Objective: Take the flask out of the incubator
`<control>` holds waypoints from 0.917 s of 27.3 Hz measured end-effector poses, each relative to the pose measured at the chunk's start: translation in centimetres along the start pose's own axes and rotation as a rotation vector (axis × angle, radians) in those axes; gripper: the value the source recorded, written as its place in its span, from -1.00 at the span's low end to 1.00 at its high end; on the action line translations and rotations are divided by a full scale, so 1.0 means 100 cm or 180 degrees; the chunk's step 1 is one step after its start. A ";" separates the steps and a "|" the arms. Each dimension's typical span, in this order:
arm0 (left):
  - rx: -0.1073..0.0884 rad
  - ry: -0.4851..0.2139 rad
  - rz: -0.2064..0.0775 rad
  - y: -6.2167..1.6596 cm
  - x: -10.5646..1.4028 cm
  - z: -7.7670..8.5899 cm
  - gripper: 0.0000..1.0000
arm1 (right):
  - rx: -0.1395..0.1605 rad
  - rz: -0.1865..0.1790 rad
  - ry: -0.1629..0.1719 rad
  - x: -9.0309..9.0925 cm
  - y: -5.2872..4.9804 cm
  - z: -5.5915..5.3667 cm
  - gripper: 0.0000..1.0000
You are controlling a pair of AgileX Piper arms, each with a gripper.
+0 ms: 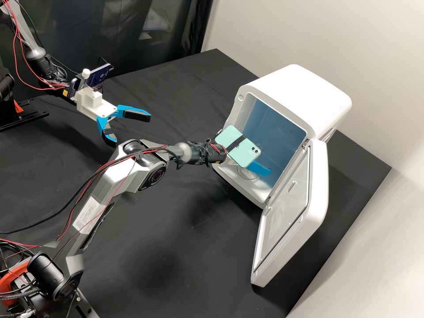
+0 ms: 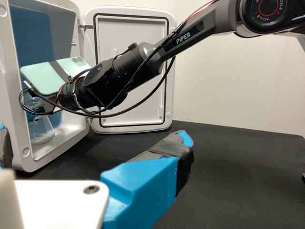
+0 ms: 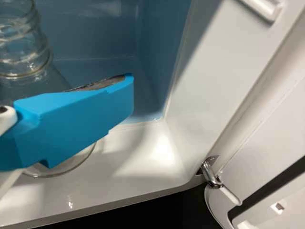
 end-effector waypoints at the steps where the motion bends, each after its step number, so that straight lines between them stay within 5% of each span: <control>1: 0.0000 0.0000 0.0000 0.0000 0.000 0.000 1.00 | -0.0008 -0.0002 0.0010 0.000 0.000 0.000 -1.00; 25: 0.0000 0.0000 0.0000 0.0000 0.000 0.000 1.00 | 0.0010 -0.0018 0.0058 0.001 0.000 0.007 -1.00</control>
